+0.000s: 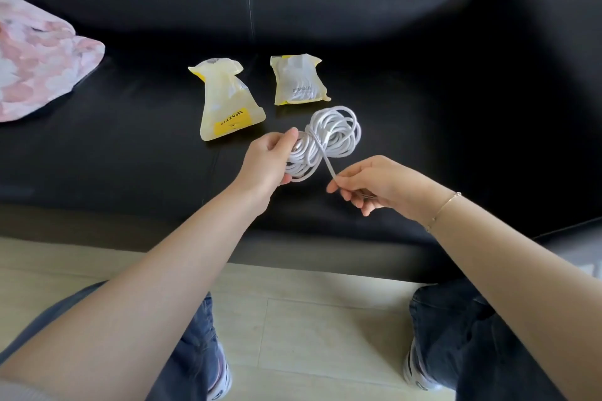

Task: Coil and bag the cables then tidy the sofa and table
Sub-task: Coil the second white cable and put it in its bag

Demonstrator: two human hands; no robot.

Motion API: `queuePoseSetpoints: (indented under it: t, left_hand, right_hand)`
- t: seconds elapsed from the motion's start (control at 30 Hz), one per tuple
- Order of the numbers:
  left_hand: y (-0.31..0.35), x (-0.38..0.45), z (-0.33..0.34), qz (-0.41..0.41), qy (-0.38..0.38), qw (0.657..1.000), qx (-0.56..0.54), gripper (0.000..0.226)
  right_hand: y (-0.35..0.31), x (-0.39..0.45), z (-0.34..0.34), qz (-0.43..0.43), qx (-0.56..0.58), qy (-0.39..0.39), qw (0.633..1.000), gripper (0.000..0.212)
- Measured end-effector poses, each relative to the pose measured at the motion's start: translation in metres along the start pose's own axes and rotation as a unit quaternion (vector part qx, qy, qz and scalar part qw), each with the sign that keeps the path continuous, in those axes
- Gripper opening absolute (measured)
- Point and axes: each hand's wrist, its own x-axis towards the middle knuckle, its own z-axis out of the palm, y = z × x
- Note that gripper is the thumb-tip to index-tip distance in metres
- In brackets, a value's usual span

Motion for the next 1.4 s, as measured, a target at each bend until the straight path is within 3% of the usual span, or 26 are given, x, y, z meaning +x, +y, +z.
queuePoseSetpoints:
  t: [0.17,0.3,0.4,0.53,0.67,0.73,0.97,1.1,1.23,1.33,1.4]
  left_hand:
    - [0.008,0.001,-0.013,0.013,-0.077,0.997,-0.008,0.031]
    - [0.016,-0.005,-0.028,0.068,-0.241,0.965,0.084,0.037]
    - [0.018,-0.010,-0.033,0.086,-0.297,0.937,0.162,0.032]
    - [0.024,-0.011,-0.038,0.087,-0.335,0.920,0.186,0.025]
    - [0.026,-0.015,-0.038,0.059,-0.408,0.891,0.191,0.025]
    - [0.024,-0.017,-0.034,0.053,-0.423,0.875,0.231,0.024]
    - [0.013,-0.013,-0.023,0.040,-0.311,0.888,0.335,0.028]
    - [0.009,-0.014,-0.012,0.073,-0.227,0.911,0.337,0.025]
    - [0.008,-0.011,-0.006,0.037,-0.140,0.952,0.268,0.029]
    - [0.009,-0.007,-0.004,-0.005,-0.098,0.973,0.209,0.029]
    - [0.009,-0.004,-0.002,-0.032,-0.082,0.980,0.180,0.028]
  right_hand:
    - [0.003,0.001,-0.015,0.045,0.060,0.026,0.997,0.019]
    - [0.004,0.001,-0.027,0.055,0.114,-0.009,0.992,0.018]
    - [0.002,-0.001,-0.032,0.017,0.066,-0.066,0.995,0.021]
    - [-0.001,-0.004,-0.037,-0.023,0.066,-0.158,0.985,0.027]
    - [-0.003,-0.005,-0.040,-0.050,0.031,-0.269,0.961,0.018]
    - [-0.005,-0.006,-0.035,-0.051,0.025,-0.275,0.960,0.017]
    - [-0.006,0.003,-0.020,-0.135,-0.151,-0.089,0.975,0.011]
    - [-0.007,0.005,-0.019,-0.152,-0.171,-0.033,0.973,0.012]
    - [-0.013,0.001,-0.016,-0.137,-0.127,-0.017,0.982,0.016]
    - [-0.016,-0.004,-0.014,-0.147,-0.219,-0.044,0.964,0.036]
    - [-0.013,-0.004,-0.008,-0.167,-0.341,-0.006,0.925,0.057]
